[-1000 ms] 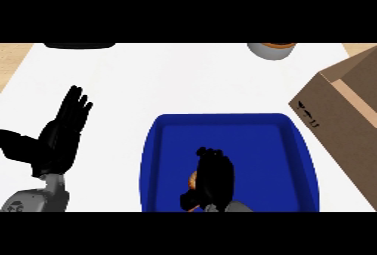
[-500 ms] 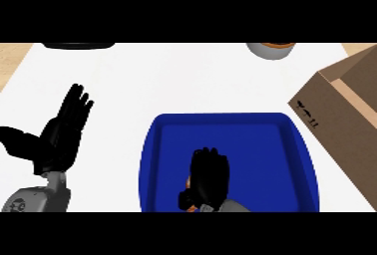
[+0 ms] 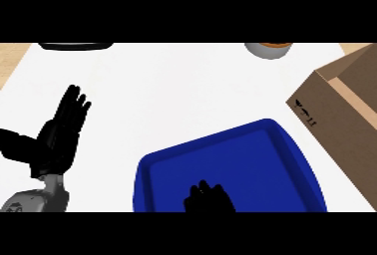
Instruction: Pick the croissant from the tray and place it in the cardboard box
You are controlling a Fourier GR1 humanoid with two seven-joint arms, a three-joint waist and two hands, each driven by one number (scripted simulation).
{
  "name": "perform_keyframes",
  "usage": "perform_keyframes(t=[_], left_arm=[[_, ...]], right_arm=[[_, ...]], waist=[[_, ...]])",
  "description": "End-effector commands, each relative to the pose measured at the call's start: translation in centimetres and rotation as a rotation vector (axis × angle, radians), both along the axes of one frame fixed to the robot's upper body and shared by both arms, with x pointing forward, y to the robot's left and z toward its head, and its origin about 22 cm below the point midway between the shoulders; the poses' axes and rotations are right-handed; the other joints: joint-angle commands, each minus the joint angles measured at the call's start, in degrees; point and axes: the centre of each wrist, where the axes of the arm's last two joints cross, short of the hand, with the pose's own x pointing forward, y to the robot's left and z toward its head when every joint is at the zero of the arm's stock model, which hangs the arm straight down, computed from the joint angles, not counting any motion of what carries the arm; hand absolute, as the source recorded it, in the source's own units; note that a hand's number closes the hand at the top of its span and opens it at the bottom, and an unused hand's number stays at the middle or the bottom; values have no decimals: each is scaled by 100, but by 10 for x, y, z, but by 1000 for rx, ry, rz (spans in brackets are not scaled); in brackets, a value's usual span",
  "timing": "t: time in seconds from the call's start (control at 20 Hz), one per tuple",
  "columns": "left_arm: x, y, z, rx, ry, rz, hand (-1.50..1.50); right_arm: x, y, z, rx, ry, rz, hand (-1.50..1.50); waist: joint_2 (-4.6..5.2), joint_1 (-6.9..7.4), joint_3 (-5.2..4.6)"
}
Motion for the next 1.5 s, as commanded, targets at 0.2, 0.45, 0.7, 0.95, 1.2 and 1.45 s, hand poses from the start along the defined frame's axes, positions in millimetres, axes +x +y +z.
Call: perform_keyframes(t=[0.2, 0.45, 0.7, 0.95, 1.2, 1.45], left_arm=[[4, -5, 17, -8, -6, -4, 0], [4, -2, 2, -9, -3, 10, 0], [4, -5, -3, -8, 5, 18, 0], [-9, 1, 2, -5, -11, -16, 0], [2, 9, 9, 10, -6, -1, 0], [8, -1, 10, -5, -4, -14, 0]], right_arm=[[-54, -49, 51, -3, -133, 213, 150], [-45, -42, 103, 258, -240, 63, 150], [-62, -80, 155, 369, -356, -109, 150], [-32, -97, 163, 349, -443, -288, 150], [-8, -113, 173, 381, -428, -375, 150], [20, -153, 164, 356, -432, -432, 150]], waist=[[-5, -24, 0], [-1, -70, -3], [6, -104, -6], [24, 8, 0], [37, 36, 0], [54, -4, 14]])
